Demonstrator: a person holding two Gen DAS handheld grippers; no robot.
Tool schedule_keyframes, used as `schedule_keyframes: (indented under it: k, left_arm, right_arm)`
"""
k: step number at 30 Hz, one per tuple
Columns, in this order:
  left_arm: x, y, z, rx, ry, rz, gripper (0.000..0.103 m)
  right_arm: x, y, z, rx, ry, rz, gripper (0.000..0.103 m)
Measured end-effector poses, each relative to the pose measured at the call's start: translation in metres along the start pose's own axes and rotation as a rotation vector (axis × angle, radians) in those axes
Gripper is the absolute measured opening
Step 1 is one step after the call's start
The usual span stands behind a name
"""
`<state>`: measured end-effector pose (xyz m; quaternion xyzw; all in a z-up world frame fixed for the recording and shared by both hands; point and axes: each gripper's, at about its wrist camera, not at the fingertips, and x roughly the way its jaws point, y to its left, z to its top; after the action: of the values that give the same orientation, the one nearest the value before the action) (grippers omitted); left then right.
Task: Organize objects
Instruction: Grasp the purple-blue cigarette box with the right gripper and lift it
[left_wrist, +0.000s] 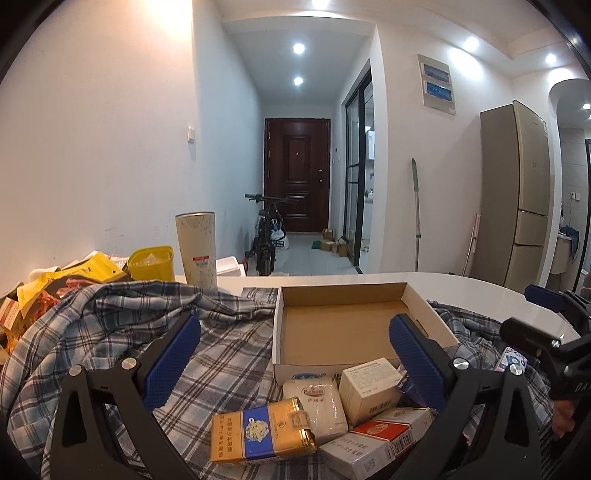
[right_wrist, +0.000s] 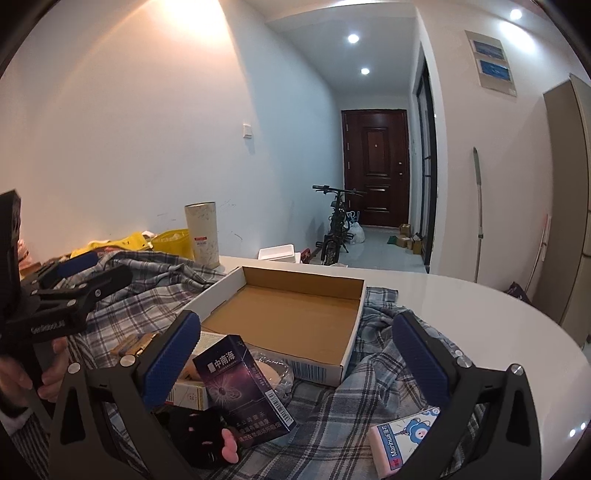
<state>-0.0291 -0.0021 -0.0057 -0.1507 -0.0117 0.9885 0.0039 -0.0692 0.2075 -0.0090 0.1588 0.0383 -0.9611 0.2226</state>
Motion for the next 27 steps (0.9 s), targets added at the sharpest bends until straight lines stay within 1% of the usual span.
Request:
schedule_keyframes:
  k: [1,3,4,6,8,10,13,21,24,27]
  left_arm:
    - [0.001,0.001,0.0,-0.004,0.004,0.001,0.103]
    - [0.002,0.002,-0.001,-0.008,0.005,-0.001,0.103]
    - [0.004,0.002,-0.001,-0.005,0.004,0.002,0.103]
    - [0.009,0.003,-0.002,-0.004,0.023,-0.001,0.103]
    - [0.011,0.003,-0.003,-0.008,0.042,-0.014,0.103]
    - [0.011,0.003,-0.003,-0.009,0.044,-0.013,0.103]
    - [0.012,0.004,-0.003,-0.012,0.054,-0.019,0.103]
    - [0.019,0.008,-0.005,-0.038,0.097,-0.016,0.103]
    - [0.022,0.012,-0.006,-0.053,0.111,-0.015,0.103]
    - [0.025,0.014,-0.007,-0.063,0.124,-0.015,0.103]
  right_arm:
    - [0.002,0.004,0.0,-0.02,0.019,-0.008,0.103]
    - [0.008,0.013,0.001,-0.079,0.06,-0.016,0.097]
    - [0.011,0.017,0.001,-0.102,0.082,-0.016,0.092]
    - [0.02,0.026,0.001,-0.137,0.139,-0.001,0.089]
    - [0.032,0.035,-0.003,-0.178,0.196,-0.003,0.082]
    - [0.044,0.042,-0.007,-0.212,0.252,-0.002,0.08]
    - [0.057,0.045,-0.011,-0.203,0.307,0.016,0.079]
    - [0.066,0.051,-0.026,-0.241,0.348,0.034,0.071]
    - [0.066,0.057,-0.031,-0.277,0.357,0.035,0.071]
    - [0.067,0.061,-0.034,-0.302,0.379,0.054,0.071]
